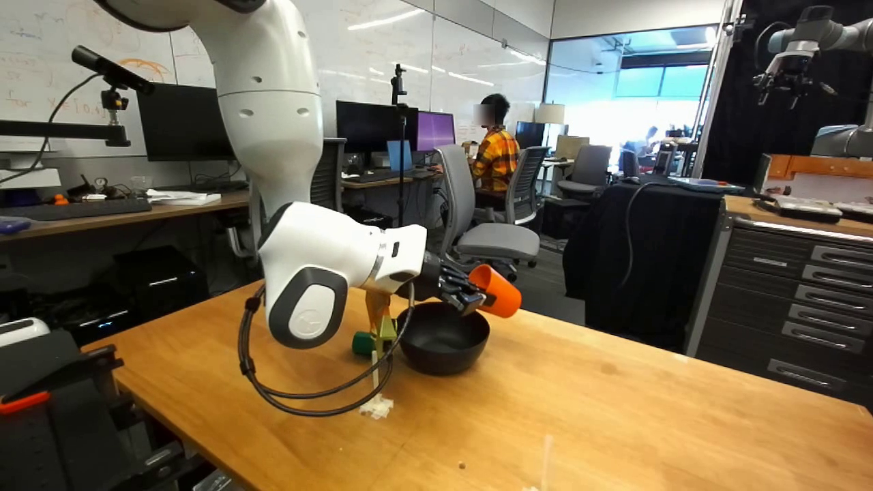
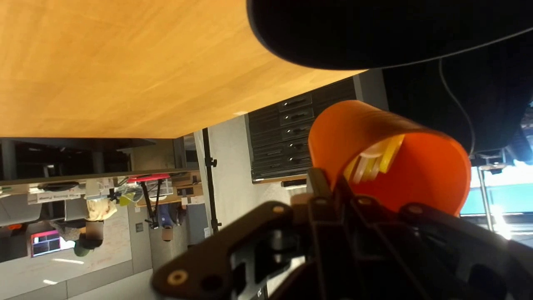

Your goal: Pour the coins from the cup into the bowl

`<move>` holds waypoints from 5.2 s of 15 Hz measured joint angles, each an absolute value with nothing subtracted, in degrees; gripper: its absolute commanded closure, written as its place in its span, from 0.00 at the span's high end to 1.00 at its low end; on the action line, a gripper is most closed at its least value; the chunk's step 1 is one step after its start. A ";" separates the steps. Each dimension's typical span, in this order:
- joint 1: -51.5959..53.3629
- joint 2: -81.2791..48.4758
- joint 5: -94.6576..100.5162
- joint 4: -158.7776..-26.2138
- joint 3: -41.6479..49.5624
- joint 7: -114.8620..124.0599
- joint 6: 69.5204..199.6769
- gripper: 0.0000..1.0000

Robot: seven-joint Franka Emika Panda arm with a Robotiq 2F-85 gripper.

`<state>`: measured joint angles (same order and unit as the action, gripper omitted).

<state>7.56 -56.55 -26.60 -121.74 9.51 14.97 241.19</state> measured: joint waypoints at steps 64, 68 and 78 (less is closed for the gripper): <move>46.34 -85.29 -43.30 -120.90 45.86 48.22 241.49 0.04; 46.28 -85.29 -43.30 -121.23 45.83 47.20 241.49 0.04; 46.86 -85.29 -43.31 -121.34 45.56 43.72 241.51 0.03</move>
<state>46.86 -85.29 -43.31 -121.34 45.56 43.72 241.51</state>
